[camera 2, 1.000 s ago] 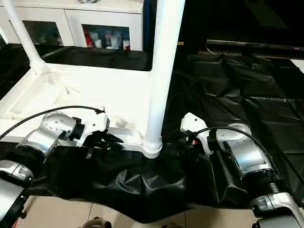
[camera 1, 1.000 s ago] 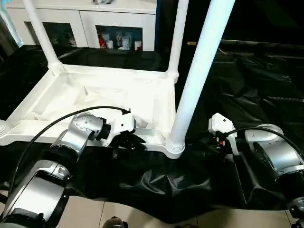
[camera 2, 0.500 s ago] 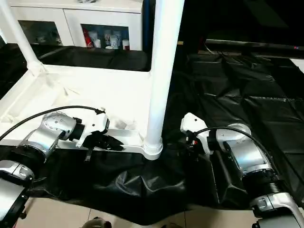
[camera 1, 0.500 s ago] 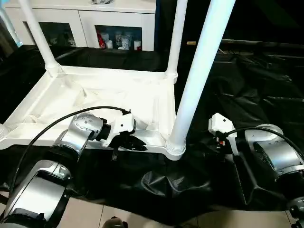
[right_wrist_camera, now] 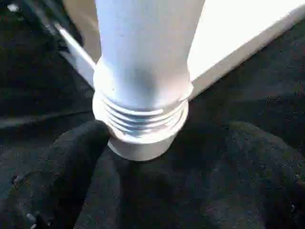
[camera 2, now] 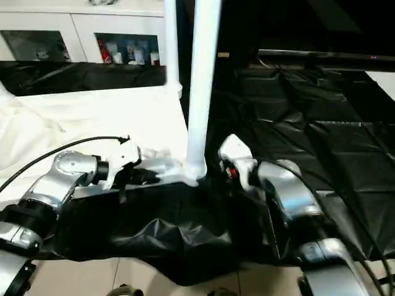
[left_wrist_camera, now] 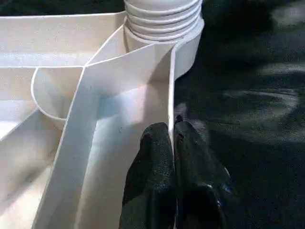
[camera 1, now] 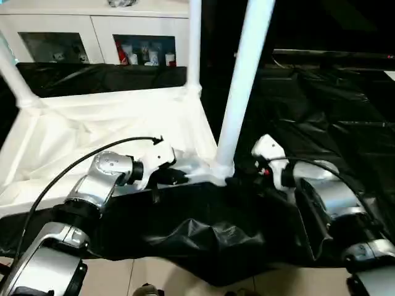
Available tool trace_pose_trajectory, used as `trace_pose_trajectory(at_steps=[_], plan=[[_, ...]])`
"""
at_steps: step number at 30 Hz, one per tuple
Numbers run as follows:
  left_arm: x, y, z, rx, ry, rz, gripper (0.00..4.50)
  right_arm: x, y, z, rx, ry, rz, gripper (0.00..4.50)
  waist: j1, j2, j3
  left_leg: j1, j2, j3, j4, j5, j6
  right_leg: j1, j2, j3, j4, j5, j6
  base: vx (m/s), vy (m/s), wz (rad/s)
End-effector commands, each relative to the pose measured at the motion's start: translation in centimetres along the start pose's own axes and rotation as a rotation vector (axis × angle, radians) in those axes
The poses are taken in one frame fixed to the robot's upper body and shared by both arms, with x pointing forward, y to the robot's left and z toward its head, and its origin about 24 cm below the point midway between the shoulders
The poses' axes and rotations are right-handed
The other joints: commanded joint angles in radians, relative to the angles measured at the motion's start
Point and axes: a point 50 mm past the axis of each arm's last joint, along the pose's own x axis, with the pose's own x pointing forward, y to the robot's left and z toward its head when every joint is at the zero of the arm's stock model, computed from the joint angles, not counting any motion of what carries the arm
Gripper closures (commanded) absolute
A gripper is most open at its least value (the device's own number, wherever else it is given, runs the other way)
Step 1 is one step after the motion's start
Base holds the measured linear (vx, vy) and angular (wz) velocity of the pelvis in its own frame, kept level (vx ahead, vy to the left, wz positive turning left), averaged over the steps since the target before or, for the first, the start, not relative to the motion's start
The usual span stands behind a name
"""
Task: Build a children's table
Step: Rotate leg to tighten
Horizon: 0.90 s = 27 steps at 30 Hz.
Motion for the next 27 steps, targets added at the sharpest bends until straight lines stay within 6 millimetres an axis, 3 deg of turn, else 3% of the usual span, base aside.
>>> trace_pose_trajectory(at_steps=[1,3,9,15,27], plan=[[0.2,-0.6,-1.1,-0.056,0.031,0.008,4.50,0.0,-0.3,1.0,0.010,-0.067,-0.020,0.04,0.006,-0.004,-0.078,0.008,0.015,-0.011,-0.070,-0.283,0.000,0.054,-0.054,0.031,-0.084,-0.306,-0.196,0.000,0.000,0.00],[0.3,-0.8,-1.1,-0.064,0.040,0.012,4.50,0.3,0.0,1.2,0.014,-0.089,-0.004,0.04,0.005,-0.001,-0.079,0.009,0.017,-0.009,-0.069,-0.271,0.011,0.052,-0.054,0.032,-0.081,-0.253,-0.214,0.000,0.000,0.00],[0.7,-1.1,-0.9,-0.065,0.039,0.018,4.50,1.7,1.1,1.3,0.010,-0.128,0.070,0.04,0.009,-0.002,-0.078,0.011,0.015,-0.007,-0.070,-0.280,0.011,0.051,-0.053,0.032,-0.085,-0.279,-0.207,0.000,0.000,0.00],[0.6,-1.3,-0.9,-0.065,0.051,0.025,4.50,2.4,0.9,1.6,0.052,-0.157,0.028,0.04,0.007,-0.004,-0.079,0.009,0.015,-0.008,-0.071,-0.268,0.010,0.053,-0.055,0.033,-0.082,-0.267,-0.209,0.000,0.000,0.00],[0.5,-1.5,-1.0,-0.074,0.055,0.021,4.50,3.3,1.3,1.6,0.076,-0.174,0.045,0.94,0.007,-0.001,-0.080,0.009,0.015,-0.007,-0.072,-0.258,0.011,0.054,-0.054,0.033,-0.080,-0.244,-0.215,0.000,0.000,0.00]])
